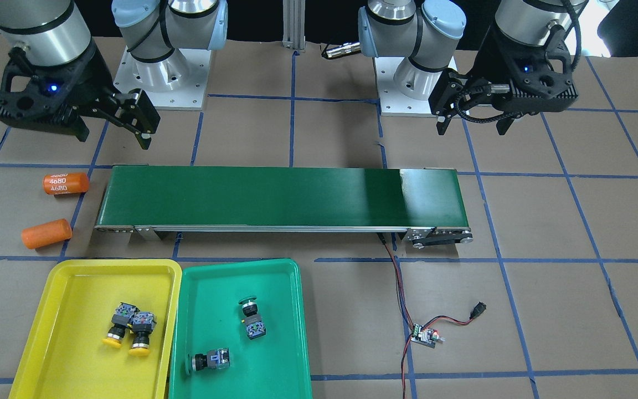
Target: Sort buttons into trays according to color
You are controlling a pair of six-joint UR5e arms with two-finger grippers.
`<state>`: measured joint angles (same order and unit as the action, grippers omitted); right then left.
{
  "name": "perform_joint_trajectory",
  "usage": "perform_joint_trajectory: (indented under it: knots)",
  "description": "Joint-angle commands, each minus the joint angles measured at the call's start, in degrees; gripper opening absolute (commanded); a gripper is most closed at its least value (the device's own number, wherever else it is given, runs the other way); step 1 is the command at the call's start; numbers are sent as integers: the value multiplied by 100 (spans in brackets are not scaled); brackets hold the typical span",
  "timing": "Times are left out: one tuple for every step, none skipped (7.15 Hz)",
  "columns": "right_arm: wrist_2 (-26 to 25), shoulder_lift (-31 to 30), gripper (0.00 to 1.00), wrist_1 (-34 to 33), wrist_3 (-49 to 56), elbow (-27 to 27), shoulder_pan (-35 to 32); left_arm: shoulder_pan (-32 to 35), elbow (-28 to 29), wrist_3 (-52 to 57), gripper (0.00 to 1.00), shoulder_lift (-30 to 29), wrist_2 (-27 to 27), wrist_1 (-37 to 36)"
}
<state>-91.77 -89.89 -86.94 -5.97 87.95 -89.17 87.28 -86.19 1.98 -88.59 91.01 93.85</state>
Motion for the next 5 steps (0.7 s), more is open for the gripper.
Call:
perform_joint_trajectory:
  knots:
    - [0,-247,100,10,26,266,5,-18,15,73,100,0,13,2]
    - [10,-248,100,1,17,258,5,-18,-3,57,100,0,13,2]
    - [262,-257,100,53,17,197,-4,-18,-3,57,100,0,5,2]
    - [317,-239,100,54,17,196,-4,-18,6,74,100,0,13,2]
    - [291,-265,100,141,17,179,-4,-18,-3,74,100,0,13,2]
